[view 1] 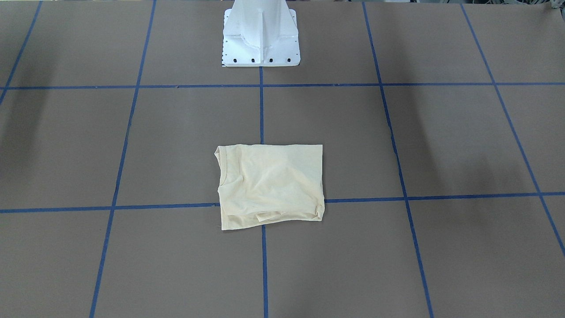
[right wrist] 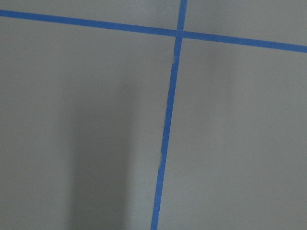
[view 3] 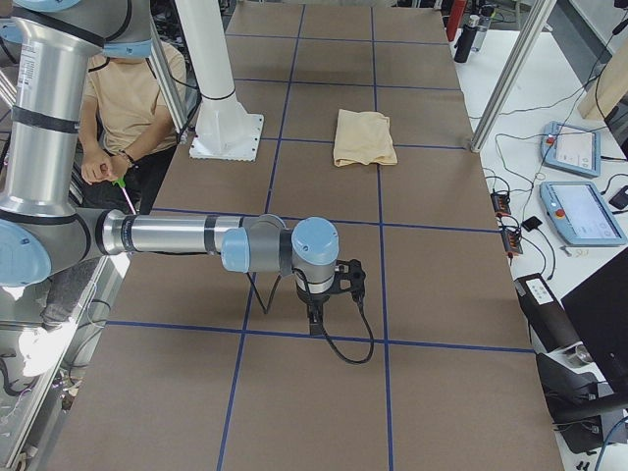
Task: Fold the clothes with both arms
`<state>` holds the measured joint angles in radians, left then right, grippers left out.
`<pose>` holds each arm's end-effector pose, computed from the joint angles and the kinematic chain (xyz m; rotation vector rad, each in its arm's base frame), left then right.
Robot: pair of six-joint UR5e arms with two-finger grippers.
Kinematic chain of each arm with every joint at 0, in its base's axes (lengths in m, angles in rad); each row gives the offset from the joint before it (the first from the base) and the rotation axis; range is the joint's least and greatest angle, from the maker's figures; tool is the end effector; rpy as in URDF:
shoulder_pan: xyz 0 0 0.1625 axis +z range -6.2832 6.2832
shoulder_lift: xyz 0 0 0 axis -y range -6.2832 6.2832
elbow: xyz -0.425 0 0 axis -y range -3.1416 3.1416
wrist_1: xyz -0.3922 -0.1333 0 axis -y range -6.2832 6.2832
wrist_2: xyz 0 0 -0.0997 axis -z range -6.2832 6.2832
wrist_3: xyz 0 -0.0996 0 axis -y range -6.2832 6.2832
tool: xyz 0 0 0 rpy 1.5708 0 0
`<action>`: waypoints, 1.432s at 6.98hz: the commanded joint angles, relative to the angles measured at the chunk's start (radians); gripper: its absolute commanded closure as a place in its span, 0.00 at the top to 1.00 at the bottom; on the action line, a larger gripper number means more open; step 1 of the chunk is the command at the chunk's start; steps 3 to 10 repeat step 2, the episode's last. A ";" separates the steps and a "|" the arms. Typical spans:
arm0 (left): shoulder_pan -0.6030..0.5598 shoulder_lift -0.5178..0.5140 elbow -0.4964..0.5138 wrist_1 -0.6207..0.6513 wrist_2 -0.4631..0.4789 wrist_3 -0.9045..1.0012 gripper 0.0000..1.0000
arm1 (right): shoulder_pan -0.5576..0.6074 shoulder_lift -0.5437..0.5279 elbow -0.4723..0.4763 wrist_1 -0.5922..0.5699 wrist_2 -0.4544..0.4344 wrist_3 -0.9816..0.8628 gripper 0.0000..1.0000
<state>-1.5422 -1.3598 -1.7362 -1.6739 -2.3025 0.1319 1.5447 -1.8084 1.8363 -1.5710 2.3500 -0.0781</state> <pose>-0.0551 -0.4083 0.6642 0.0927 0.7286 0.1743 0.0530 -0.3952 0.6327 0.0466 -0.7786 -0.1097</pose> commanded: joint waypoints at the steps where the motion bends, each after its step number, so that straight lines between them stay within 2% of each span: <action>1: -0.001 -0.002 -0.003 -0.004 -0.002 0.000 1.00 | 0.000 0.000 0.000 -0.001 0.000 0.001 1.00; 10: -0.001 -0.004 -0.005 -0.004 -0.002 0.000 1.00 | 0.000 -0.005 0.000 0.000 0.000 0.001 1.00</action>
